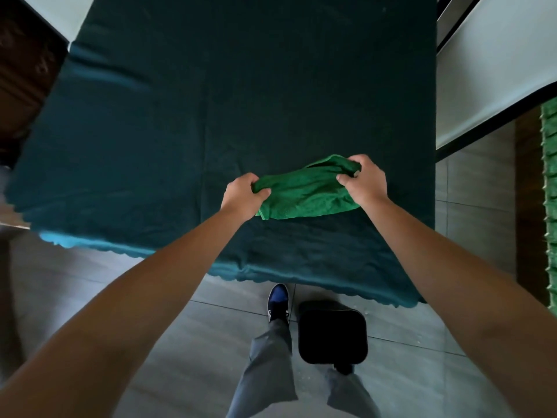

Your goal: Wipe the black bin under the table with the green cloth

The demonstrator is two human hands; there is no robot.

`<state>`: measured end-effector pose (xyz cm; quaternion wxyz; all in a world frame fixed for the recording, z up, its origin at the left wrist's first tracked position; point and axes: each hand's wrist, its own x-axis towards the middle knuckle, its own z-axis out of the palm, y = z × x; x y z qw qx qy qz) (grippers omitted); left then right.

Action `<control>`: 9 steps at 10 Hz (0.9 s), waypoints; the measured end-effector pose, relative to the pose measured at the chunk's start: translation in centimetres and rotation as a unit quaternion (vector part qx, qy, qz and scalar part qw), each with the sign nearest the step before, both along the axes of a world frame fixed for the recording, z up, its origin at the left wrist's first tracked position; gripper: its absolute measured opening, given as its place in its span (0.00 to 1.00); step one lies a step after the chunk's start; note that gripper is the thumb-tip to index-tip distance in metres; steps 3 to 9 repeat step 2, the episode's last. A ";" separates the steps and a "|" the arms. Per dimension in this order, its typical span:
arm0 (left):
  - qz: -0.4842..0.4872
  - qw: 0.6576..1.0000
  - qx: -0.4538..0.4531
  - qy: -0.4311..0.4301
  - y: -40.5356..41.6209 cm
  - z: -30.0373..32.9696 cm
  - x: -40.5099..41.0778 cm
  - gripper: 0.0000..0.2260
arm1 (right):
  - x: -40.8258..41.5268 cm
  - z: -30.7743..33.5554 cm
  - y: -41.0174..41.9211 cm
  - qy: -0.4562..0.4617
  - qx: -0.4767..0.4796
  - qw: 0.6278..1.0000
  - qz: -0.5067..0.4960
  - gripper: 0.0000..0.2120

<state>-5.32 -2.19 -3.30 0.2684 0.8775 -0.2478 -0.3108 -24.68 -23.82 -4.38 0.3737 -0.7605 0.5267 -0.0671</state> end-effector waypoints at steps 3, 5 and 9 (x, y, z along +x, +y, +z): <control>0.021 0.993 0.016 -0.118 0.0 2.4 1.1 0.26 | 0.2 2.0 0.9 0.066 -0.065 0.996 0.017 0.24; 0.021 0.993 0.016 -0.118 0.0 2.4 1.1 0.26 | 0.2 2.0 0.9 0.066 -0.065 0.996 0.017 0.24; 0.021 0.993 0.016 -0.118 0.0 2.4 1.1 0.26 | 0.2 2.0 0.9 0.066 -0.065 0.996 0.017 0.24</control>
